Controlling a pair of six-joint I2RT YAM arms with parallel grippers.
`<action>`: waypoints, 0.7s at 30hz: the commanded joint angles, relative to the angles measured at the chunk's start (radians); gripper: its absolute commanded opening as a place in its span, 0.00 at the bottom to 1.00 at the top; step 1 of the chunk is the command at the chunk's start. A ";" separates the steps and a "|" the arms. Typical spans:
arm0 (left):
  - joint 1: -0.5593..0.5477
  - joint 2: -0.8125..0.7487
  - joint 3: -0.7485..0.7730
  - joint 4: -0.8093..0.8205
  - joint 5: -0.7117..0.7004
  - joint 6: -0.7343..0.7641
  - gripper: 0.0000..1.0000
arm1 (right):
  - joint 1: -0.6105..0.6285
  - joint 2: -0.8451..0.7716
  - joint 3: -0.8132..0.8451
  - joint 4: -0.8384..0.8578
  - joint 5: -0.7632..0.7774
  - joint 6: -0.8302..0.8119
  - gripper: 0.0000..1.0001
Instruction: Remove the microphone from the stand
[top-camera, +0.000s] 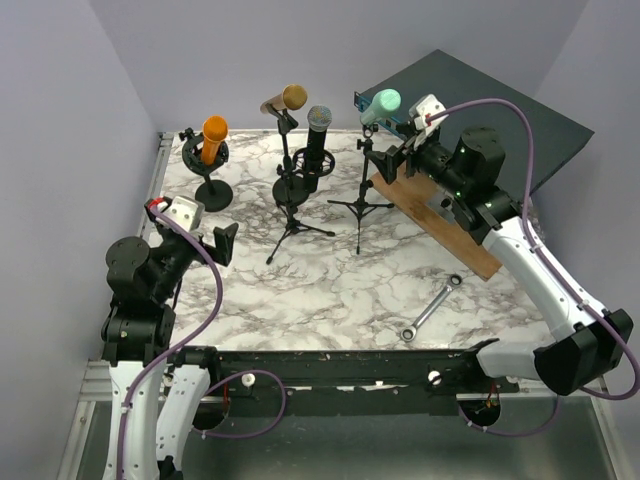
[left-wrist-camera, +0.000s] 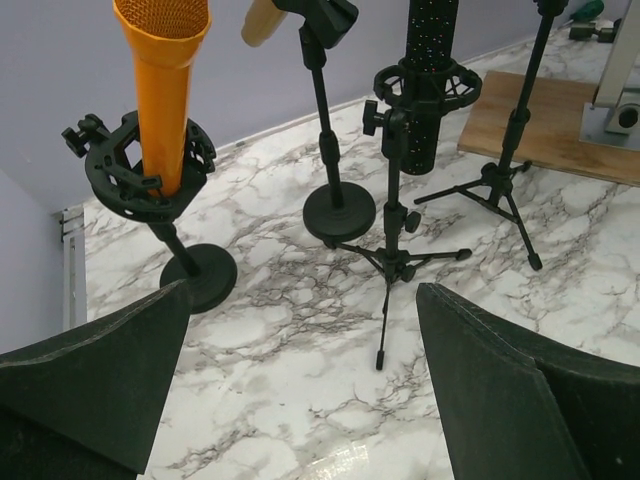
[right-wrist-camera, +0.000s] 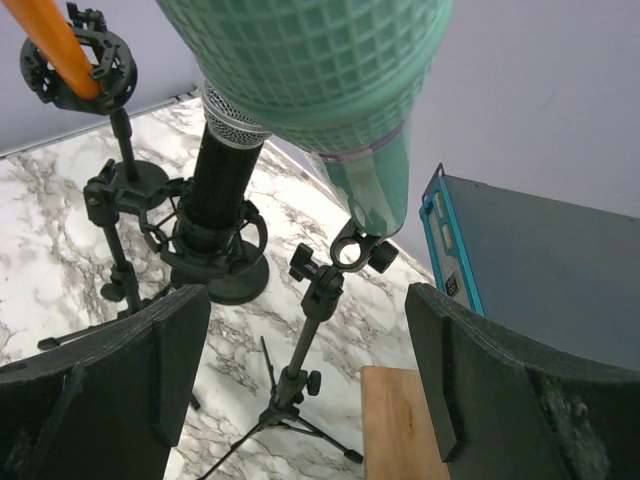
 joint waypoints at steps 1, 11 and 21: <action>0.005 0.020 0.006 0.040 0.041 0.005 0.99 | 0.005 -0.006 -0.039 0.086 0.036 -0.005 0.87; 0.005 0.131 0.109 0.057 -0.195 -0.059 0.98 | 0.006 -0.097 -0.126 0.034 0.017 0.054 0.88; 0.005 0.344 0.172 0.269 -0.215 0.153 0.99 | 0.007 -0.126 -0.151 -0.064 -0.076 0.059 0.88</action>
